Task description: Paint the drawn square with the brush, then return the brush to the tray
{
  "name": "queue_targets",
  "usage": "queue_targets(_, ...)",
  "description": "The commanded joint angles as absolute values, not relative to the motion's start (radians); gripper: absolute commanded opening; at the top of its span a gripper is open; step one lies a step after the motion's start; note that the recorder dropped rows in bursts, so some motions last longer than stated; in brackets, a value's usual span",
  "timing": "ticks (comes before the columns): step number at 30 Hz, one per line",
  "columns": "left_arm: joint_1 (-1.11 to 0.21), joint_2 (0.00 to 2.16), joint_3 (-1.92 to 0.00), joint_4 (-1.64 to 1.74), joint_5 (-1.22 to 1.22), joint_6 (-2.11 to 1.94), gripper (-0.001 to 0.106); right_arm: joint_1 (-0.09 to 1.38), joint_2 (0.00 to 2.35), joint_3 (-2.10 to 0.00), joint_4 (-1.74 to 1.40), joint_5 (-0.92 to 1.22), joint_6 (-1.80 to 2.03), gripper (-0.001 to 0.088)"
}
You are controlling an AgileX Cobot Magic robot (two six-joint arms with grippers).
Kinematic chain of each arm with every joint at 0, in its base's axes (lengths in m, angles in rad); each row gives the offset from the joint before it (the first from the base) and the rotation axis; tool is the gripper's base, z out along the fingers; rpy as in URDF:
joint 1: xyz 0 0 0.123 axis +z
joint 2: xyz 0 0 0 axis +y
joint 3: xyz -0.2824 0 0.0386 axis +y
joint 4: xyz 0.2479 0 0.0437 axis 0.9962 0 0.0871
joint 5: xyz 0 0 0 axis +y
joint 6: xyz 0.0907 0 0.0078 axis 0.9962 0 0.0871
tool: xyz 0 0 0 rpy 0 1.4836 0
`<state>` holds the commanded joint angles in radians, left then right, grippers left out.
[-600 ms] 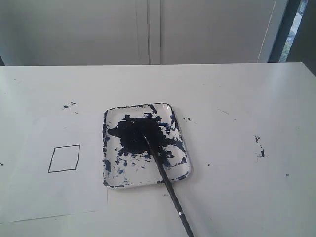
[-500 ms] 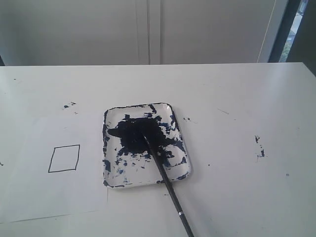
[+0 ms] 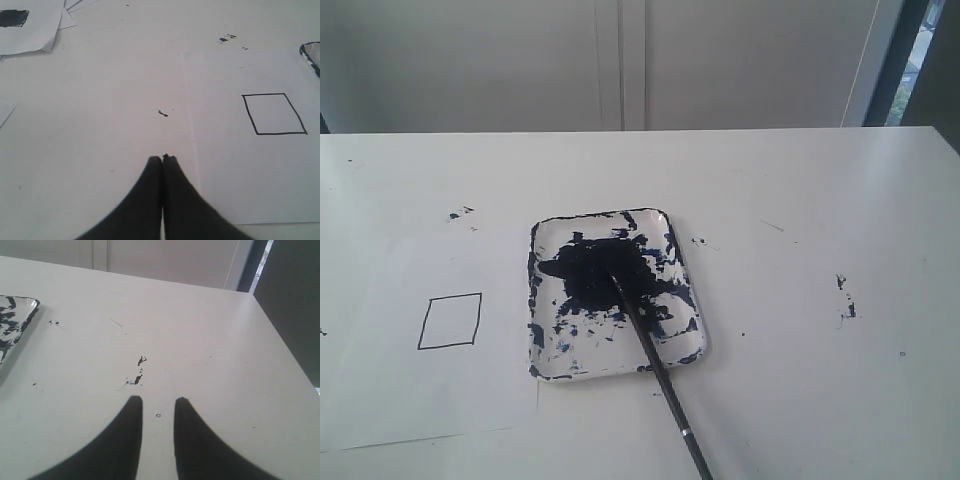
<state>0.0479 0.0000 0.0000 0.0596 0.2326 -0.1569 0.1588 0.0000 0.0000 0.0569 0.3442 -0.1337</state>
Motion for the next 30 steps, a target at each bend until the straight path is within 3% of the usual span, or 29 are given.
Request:
queue_targets(21, 0.048, 0.0, 0.0, 0.06, 0.23, -0.097, 0.0, 0.159, 0.0, 0.0, 0.053, 0.251, -0.133, 0.023)
queue_targets(30, 0.048, 0.0, 0.0, 0.049, 0.117, -0.096, 0.0, 0.159, 0.0, 0.0, 0.053, 0.177, -0.129, 0.023)
